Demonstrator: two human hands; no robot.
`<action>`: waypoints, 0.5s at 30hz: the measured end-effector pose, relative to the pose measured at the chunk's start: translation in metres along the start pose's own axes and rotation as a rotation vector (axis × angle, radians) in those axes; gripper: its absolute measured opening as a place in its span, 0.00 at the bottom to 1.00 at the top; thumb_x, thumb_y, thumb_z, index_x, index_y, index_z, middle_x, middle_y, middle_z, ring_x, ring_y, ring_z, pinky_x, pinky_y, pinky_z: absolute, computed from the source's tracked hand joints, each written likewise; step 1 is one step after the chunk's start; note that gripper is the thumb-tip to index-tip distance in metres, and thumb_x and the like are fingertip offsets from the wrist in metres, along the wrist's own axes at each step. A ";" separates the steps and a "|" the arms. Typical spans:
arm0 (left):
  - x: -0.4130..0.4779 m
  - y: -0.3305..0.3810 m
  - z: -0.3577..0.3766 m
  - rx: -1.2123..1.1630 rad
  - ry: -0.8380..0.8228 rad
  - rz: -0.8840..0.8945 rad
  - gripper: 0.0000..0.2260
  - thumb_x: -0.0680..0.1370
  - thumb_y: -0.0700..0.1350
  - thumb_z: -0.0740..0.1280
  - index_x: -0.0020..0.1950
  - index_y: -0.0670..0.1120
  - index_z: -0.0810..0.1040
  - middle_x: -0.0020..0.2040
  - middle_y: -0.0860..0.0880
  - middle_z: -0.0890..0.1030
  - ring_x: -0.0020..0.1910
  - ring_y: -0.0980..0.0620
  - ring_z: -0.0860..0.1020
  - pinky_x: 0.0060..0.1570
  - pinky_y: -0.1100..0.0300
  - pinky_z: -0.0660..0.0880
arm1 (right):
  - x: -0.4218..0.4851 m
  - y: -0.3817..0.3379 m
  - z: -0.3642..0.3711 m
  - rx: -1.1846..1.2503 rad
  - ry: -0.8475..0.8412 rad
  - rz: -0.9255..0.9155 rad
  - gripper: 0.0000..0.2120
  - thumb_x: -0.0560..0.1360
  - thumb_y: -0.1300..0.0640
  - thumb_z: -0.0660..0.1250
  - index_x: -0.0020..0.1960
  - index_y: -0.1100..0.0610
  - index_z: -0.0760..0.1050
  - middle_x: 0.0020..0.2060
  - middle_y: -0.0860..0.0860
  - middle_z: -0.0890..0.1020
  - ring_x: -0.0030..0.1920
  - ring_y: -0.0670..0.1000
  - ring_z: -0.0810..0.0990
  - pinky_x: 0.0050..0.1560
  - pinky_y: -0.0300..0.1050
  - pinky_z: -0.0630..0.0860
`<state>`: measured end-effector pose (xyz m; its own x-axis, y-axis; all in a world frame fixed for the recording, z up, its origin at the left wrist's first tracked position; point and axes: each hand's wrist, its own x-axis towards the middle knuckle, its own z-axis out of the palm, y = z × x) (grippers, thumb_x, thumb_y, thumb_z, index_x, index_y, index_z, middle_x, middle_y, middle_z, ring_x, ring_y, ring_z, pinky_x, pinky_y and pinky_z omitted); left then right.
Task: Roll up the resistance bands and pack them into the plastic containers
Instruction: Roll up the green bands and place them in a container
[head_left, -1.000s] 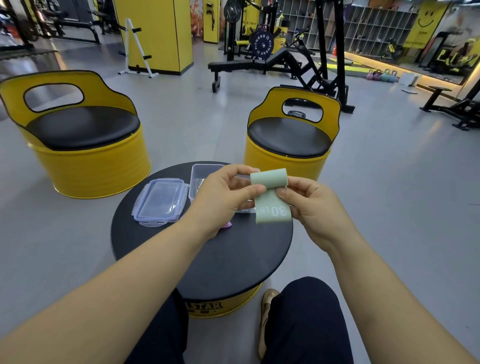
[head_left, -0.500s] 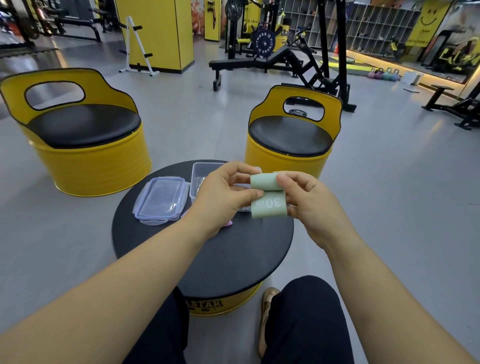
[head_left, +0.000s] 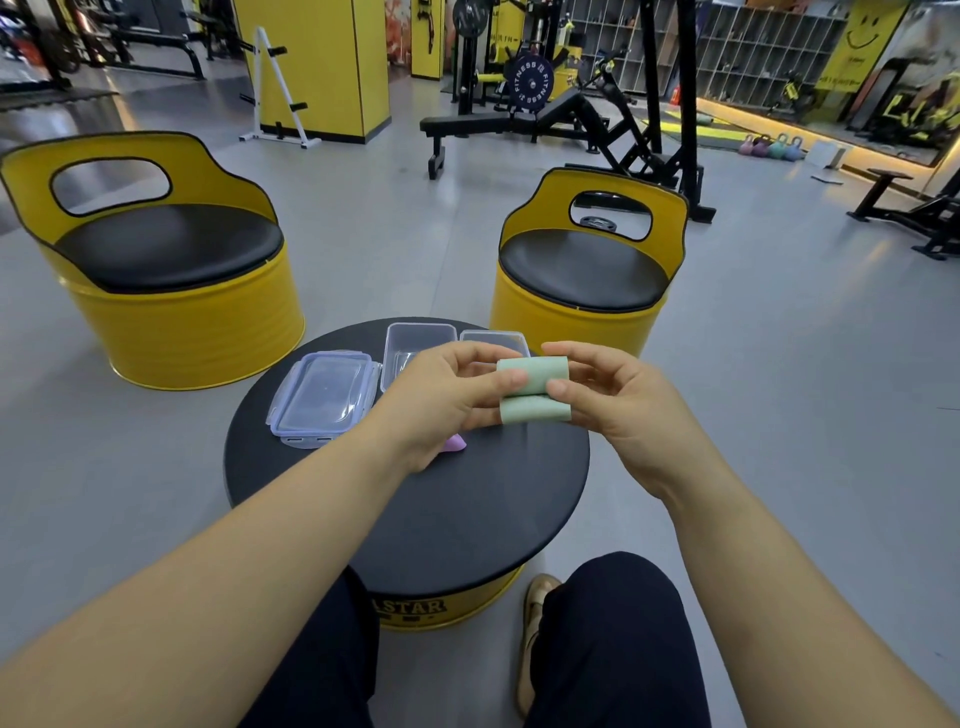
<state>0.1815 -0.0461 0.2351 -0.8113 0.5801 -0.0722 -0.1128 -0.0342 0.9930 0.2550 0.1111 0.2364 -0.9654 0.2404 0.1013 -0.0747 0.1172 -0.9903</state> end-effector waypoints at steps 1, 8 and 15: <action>-0.001 0.001 0.001 0.007 0.001 0.015 0.05 0.74 0.38 0.70 0.48 0.46 0.79 0.45 0.48 0.84 0.43 0.47 0.84 0.58 0.46 0.76 | 0.001 0.000 -0.001 0.002 -0.012 0.013 0.13 0.73 0.65 0.68 0.53 0.50 0.79 0.48 0.54 0.82 0.46 0.47 0.82 0.51 0.42 0.80; -0.003 -0.002 0.003 0.122 0.085 0.081 0.11 0.61 0.49 0.75 0.42 0.58 0.82 0.47 0.57 0.83 0.47 0.44 0.83 0.58 0.32 0.70 | 0.004 0.002 0.004 0.112 0.016 0.099 0.12 0.75 0.58 0.66 0.58 0.57 0.76 0.46 0.52 0.83 0.46 0.50 0.84 0.45 0.44 0.81; -0.001 -0.006 0.001 0.190 0.095 0.107 0.11 0.63 0.46 0.73 0.43 0.57 0.80 0.46 0.57 0.84 0.50 0.46 0.82 0.57 0.35 0.72 | 0.005 0.006 0.007 0.123 0.029 0.108 0.11 0.75 0.61 0.66 0.57 0.61 0.76 0.43 0.55 0.83 0.39 0.50 0.83 0.41 0.41 0.82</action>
<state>0.1837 -0.0461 0.2294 -0.8640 0.5024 0.0350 0.0796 0.0676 0.9945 0.2480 0.1065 0.2302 -0.9620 0.2728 -0.0059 -0.0022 -0.0293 -0.9996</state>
